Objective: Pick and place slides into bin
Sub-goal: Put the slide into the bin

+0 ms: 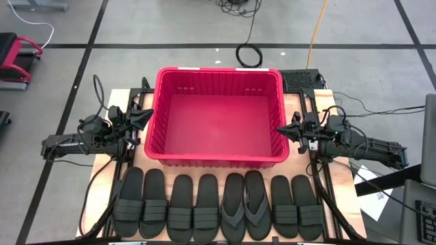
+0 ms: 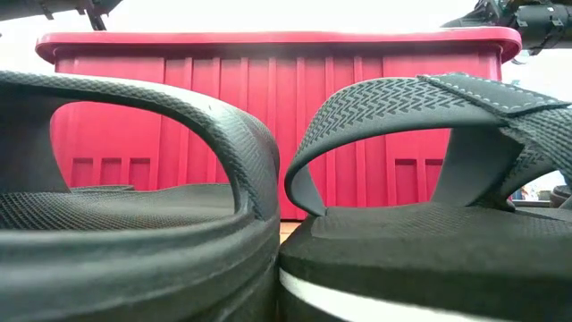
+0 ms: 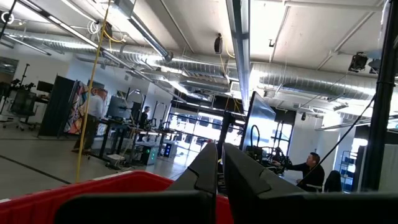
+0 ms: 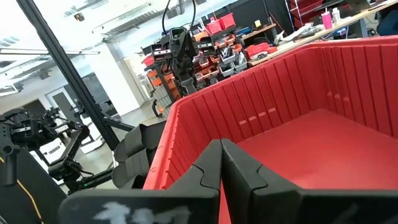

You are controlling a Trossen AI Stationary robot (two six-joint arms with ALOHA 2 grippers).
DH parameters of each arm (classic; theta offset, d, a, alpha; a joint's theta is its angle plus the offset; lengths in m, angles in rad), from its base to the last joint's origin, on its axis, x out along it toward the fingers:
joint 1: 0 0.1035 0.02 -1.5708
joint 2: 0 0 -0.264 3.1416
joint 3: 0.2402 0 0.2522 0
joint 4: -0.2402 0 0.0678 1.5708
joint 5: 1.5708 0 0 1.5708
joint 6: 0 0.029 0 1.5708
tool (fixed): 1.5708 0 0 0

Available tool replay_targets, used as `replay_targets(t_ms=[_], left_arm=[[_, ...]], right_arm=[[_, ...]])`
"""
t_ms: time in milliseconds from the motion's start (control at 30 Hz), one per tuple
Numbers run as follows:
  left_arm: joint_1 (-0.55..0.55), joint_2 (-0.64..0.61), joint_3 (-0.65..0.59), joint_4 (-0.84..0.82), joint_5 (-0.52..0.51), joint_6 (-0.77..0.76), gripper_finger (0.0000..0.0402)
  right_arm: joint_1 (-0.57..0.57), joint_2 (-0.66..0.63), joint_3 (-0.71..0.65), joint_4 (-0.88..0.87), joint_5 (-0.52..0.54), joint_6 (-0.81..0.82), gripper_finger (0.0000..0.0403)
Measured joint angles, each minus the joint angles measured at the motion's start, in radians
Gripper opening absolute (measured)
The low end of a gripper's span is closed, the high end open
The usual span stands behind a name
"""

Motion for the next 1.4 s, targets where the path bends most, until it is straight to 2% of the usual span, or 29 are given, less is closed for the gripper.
replay_targets(t_ms=[200, 333, 500, 633, 767, 1000, 1133, 1400], left_arm=[[0.0, 0.0, 0.0, 0.0, 0.0, 0.0, 0.0024], [0.0, 0.0, 0.0, 0.0, 0.0, 0.0, 0.0024], [0.0, 0.0, 0.0, 0.0, 0.0, 0.0, 0.0024], [0.0, 0.0, 0.0, 0.0, 0.0, 0.0, 0.0024], [0.0, 0.0, 0.0, 0.0, 0.0, 0.0, 0.0024], [0.0, 0.0, 0.0, 0.0, 0.0, 0.0, 0.0024], [0.0, 0.0, 0.0, 0.0, 0.0, 0.0, 0.0024], [0.0, 0.0, 0.0, 0.0, 0.0, 0.0, 0.0024]], right_arm=[[0.0, 0.001, 0.0, 0.044, -0.006, -0.004, 0.0001], [-0.001, 0.014, 0.061, 0.077, -0.075, -0.014, 0.0012], [0.0, 0.1, 0.308, -0.197, -0.142, -0.133, 0.0038], [0.0, 0.213, 0.538, -0.524, -0.205, -0.222, 0.0058], [0.0, 0.327, 0.664, -0.864, -0.256, -0.236, 0.008], [0.004, 0.423, 0.74, -1.157, -0.489, -0.236, 0.0129], [0.039, 0.438, 0.744, -1.255, -0.549, -0.212, 0.0145], [0.209, 0.495, 0.739, -1.37, -0.551, -0.152, 0.015]])
